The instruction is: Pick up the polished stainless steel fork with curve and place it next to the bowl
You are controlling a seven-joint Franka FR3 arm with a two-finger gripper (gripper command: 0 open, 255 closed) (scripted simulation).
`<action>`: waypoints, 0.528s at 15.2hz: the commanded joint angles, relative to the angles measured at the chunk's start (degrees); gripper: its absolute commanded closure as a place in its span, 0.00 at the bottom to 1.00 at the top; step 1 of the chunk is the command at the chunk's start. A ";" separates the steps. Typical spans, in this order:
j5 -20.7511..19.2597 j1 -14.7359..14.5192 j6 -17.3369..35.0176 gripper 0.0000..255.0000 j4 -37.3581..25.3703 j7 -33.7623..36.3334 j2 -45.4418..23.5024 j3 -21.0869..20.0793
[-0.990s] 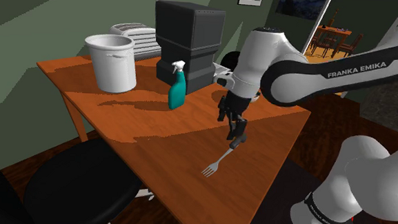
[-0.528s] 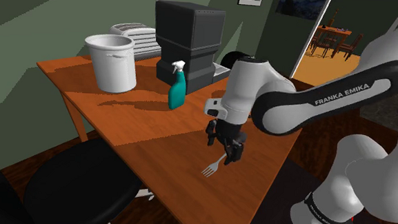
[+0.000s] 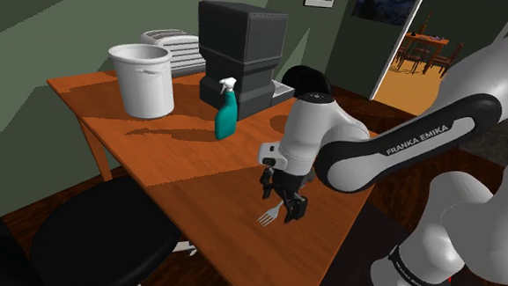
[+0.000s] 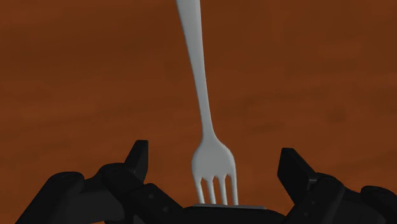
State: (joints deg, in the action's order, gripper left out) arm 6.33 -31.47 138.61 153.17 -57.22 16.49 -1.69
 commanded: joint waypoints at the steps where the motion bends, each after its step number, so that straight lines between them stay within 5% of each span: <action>1: 0.09 -0.05 0.84 0.00 0.21 -0.05 -0.60 -0.03; 7: 0.09 -0.06 0.83 0.00 0.20 -0.04 -0.60 -0.03; 8: 0.09 -0.06 0.83 1.00 0.20 -0.04 -0.60 -0.03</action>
State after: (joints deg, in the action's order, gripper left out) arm 6.40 -31.50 139.48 153.31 -57.26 15.94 -1.70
